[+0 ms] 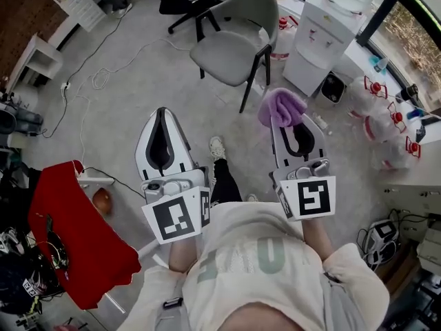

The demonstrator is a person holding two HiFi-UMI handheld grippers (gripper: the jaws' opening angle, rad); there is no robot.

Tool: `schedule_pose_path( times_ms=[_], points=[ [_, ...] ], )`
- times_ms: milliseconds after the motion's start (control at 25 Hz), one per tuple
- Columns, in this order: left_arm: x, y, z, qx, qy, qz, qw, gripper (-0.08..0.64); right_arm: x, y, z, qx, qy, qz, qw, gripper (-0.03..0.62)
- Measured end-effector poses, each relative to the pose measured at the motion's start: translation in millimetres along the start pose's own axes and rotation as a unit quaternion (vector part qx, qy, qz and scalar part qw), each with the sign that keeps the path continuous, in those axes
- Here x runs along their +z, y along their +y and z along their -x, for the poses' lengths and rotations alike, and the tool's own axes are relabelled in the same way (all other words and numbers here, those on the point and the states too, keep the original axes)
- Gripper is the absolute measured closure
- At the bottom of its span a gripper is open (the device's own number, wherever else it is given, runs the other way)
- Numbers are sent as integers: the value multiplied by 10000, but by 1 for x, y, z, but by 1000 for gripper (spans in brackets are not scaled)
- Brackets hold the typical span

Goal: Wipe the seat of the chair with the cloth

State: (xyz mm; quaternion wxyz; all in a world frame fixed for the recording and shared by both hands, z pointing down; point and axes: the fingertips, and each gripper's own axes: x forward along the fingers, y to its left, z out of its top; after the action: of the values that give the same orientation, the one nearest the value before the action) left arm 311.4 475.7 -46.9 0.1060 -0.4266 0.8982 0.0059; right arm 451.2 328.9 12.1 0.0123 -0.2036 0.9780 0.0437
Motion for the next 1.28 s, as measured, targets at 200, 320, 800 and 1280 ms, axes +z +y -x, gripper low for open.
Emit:
schedule_pose_path(
  times_ms=[200, 320, 800, 1280],
  points=[
    [-28, 24, -71, -158, 55, 47, 9998, 548, -10, -6, -70, -73, 108, 19, 9999, 503],
    [-43, 50, -125, -204, 85, 79, 9997, 549, -6, -8, -127, -96, 86, 93, 9999, 503],
    [-64, 174, -333, -658, -116, 181, 9976, 548, 23, 15, -365, -305, -4, 165, 9994, 503],
    [-111, 190, -415, -701, 176, 518, 9960, 548, 2, -8, -449, -428, 290, 197, 9985, 503]
  ],
)
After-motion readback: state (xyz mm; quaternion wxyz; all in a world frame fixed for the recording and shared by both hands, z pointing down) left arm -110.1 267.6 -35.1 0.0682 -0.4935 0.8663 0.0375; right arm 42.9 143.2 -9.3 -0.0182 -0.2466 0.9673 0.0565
